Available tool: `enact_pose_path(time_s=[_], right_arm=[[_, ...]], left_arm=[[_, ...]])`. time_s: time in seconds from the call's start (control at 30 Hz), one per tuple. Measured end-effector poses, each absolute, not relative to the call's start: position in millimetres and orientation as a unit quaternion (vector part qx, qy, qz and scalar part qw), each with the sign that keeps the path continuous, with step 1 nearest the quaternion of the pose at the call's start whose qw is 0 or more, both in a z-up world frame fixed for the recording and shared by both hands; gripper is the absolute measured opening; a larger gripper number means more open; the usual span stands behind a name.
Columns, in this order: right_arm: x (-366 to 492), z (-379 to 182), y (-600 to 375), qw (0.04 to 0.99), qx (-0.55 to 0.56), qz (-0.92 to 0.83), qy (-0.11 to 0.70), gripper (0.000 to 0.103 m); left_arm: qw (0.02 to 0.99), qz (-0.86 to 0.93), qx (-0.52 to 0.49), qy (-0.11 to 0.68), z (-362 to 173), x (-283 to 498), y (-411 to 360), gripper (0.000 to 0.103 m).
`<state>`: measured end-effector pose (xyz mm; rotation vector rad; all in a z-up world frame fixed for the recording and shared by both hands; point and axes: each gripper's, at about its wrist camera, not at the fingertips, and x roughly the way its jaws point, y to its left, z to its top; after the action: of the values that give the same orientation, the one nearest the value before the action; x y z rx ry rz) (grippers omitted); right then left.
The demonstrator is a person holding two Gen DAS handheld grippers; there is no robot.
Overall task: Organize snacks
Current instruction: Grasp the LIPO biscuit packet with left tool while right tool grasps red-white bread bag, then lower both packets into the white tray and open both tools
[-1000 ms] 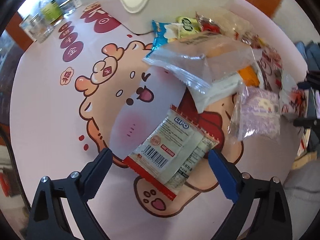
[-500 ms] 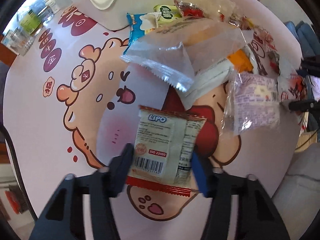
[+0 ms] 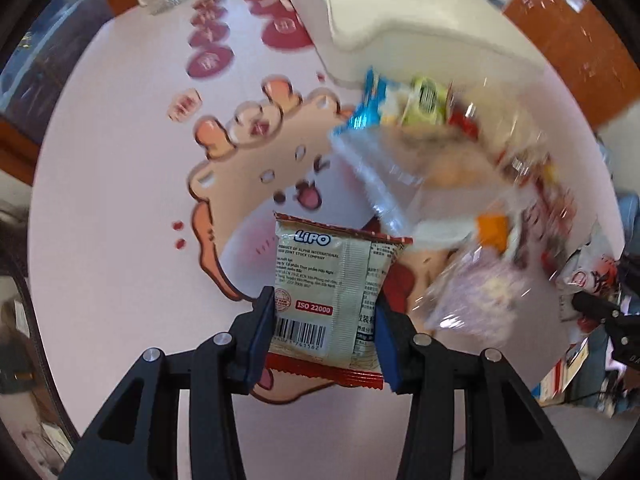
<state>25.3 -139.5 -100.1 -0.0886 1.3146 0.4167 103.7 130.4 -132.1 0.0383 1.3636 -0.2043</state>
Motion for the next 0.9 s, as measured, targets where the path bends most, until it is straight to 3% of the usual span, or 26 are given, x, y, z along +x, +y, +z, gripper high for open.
enact_pose_path(time_s=[0.5,0.7,0.9], right_arm=[[148.0,34.9,-157.6,0.861,-0.002,0.156,0.484,0.045],[216.4,67.9,-167.0,0.886,0.018,0.13,0.445,0.045],[272.3,56.3,-170.5,0.887,0.037,0.101,0.45,0.045]], left_arm=[[0.882,-0.09,0.045,0.461,24.8,189.1,41.4,0.044],[0.901,-0.076,0.027,0.425,49.7,237.7,19.5,0.044],[0.903,-0.046,0.006,0.428,29.4,286.3,14.0,0.044]])
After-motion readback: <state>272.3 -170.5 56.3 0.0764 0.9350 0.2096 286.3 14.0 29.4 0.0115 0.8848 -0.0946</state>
